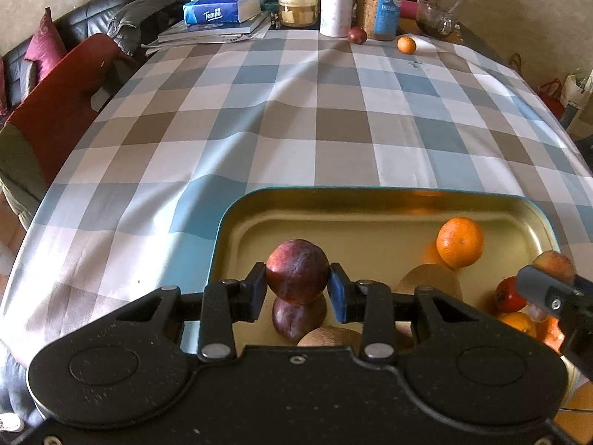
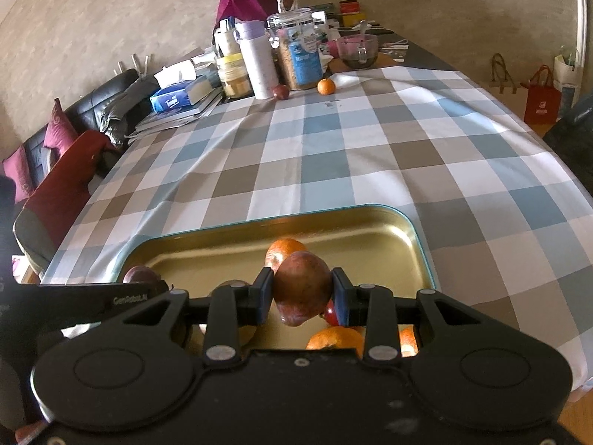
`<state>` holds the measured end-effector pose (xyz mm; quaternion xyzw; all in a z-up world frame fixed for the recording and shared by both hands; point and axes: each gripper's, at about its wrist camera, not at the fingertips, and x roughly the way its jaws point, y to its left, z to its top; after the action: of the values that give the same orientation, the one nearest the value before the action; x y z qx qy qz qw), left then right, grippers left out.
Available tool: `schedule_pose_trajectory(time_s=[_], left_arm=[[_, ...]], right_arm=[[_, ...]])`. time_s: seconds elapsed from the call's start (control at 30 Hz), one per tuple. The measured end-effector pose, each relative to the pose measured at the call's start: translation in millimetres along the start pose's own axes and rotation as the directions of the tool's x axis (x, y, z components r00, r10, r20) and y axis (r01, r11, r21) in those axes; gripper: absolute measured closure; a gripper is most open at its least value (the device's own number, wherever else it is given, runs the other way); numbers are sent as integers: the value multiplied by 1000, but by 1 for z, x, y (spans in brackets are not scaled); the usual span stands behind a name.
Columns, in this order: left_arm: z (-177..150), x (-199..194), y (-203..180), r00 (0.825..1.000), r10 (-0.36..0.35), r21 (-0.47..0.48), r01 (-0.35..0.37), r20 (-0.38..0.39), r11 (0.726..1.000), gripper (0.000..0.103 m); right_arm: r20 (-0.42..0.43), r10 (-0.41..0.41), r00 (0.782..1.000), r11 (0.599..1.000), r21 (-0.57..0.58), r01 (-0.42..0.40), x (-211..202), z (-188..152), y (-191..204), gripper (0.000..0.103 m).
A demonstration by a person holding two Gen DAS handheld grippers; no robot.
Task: Organize fruits
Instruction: 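Open both tools to drop the plums into the tray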
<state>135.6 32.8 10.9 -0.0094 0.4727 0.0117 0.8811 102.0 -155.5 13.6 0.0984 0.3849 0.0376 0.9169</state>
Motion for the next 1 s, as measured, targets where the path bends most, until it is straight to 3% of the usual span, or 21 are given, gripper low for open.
schedule_pose_trajectory(time_s=[0.5,1.0], left_arm=[[10,-6,-9,1000,-6,14,6,4,1000,58],[20,6,-21,998,64,6,-64,-20,998,57]], right_arm=[[-13,25,1000,1000,1,-25,-5,5,-3,68],[-33,19,999,999,-45,-21,4,13,-5,68]])
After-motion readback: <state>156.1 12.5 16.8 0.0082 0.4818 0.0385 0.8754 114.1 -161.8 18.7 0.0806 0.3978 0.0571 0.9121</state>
